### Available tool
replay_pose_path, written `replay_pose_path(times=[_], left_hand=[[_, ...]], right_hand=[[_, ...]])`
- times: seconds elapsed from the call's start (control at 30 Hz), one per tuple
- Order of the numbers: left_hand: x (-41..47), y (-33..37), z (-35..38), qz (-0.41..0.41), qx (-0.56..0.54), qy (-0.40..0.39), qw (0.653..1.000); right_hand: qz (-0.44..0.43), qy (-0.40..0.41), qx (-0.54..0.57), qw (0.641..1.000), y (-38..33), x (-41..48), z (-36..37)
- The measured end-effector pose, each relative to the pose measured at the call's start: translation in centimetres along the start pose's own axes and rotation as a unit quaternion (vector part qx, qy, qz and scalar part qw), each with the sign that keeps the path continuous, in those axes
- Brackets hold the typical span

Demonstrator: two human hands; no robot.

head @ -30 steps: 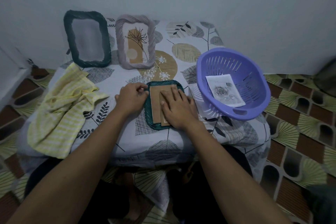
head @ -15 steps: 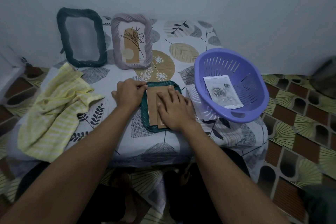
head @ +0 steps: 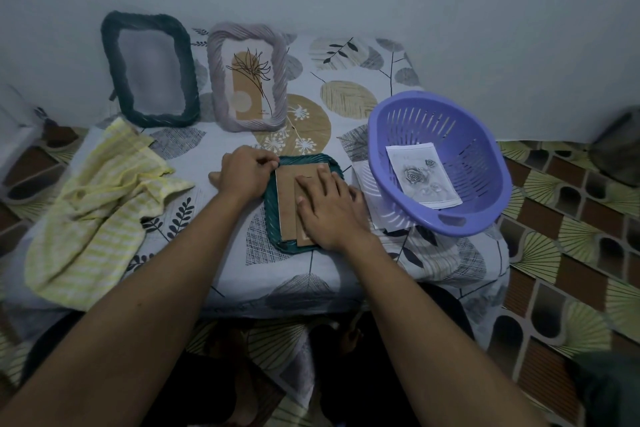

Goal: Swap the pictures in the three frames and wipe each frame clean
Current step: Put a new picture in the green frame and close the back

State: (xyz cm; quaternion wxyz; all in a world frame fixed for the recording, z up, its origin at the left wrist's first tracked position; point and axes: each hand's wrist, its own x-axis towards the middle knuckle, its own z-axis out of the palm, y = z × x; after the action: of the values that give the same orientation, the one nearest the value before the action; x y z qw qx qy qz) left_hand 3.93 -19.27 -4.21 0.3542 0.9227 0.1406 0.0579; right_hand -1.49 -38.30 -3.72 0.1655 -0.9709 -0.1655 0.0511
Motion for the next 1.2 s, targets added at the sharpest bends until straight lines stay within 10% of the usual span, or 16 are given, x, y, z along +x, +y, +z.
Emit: replay_pose_path(times=[0.6, 1.2], left_hand=[[-3.5, -1.2, -1.8, 0.058, -0.077, -0.023, 0.995], [-9.0, -1.2, 0.0, 0.103, 0.224, -0.072, 0.967]], right_hand=[[0.002, -0.008, 0.005, 1.000, -0.1, -0.2, -0.3], [0.044, -0.048, 0.093, 0.994, -0.2, 0.3, -1.7]])
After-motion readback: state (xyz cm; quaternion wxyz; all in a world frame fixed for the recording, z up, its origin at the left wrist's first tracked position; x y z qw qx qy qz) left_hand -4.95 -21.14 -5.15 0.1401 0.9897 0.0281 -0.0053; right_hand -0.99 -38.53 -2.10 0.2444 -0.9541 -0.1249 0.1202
